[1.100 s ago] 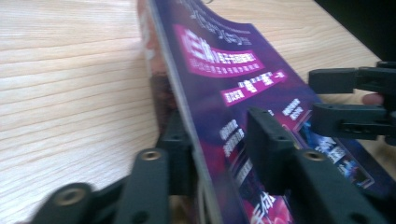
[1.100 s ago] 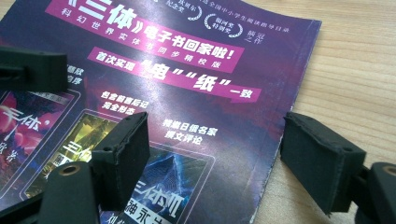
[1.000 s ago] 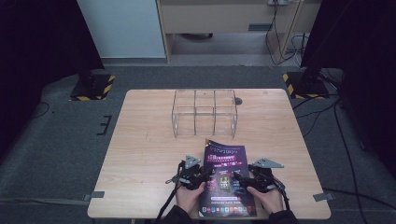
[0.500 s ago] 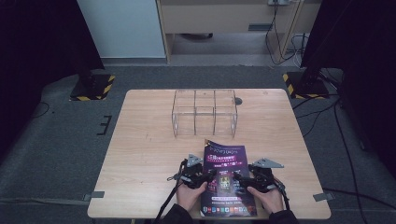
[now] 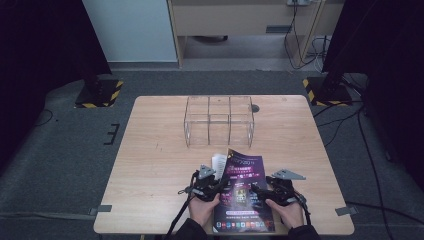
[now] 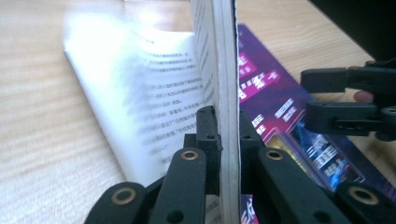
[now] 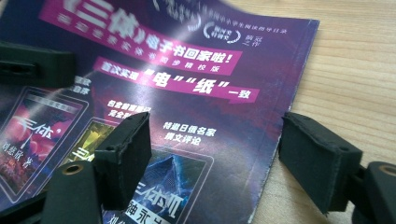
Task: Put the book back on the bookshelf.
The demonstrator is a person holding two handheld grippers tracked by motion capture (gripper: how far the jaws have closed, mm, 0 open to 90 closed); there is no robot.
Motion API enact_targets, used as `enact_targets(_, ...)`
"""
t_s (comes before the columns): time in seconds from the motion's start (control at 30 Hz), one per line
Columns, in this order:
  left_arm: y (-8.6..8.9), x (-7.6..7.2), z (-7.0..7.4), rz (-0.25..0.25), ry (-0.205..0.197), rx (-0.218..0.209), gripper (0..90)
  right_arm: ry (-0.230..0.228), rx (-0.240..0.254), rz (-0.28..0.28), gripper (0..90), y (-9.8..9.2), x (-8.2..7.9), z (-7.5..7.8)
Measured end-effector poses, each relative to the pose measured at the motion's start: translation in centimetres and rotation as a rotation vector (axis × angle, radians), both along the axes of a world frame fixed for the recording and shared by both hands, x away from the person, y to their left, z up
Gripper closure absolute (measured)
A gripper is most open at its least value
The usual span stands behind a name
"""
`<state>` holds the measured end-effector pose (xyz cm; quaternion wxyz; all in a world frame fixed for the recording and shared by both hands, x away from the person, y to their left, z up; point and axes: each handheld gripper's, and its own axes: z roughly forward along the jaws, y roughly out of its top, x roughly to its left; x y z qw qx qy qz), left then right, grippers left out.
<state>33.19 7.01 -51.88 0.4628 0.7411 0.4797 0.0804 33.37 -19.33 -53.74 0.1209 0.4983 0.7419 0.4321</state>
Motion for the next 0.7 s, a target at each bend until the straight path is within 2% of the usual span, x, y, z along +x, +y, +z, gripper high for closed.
enact_targets(0.07,0.1,-0.1,0.2,-0.009,-0.013,-0.012,84.6,-0.001,-0.006,0.009,24.8,-0.1,0.0,0.0)
enact_targets(0.13,0.2,-0.2,0.6,-0.022,-0.029,-0.049,84.7,0.002,-0.011,0.011,22.8,-0.2,0.0,0.0)
enact_targets(0.2,0.2,-0.4,1.0,-0.029,-0.055,-0.051,84.7,0.006,-0.006,0.009,21.2,-0.4,0.1,0.1)
enact_targets(0.47,0.6,-1.2,2.9,-0.052,-0.122,-0.137,84.8,-0.018,0.064,0.021,17.8,-1.4,0.2,0.9)
enact_targets(0.7,0.7,-1.7,4.2,-0.067,-0.165,-0.149,84.7,-0.022,0.130,0.040,17.9,-1.7,0.3,1.1)
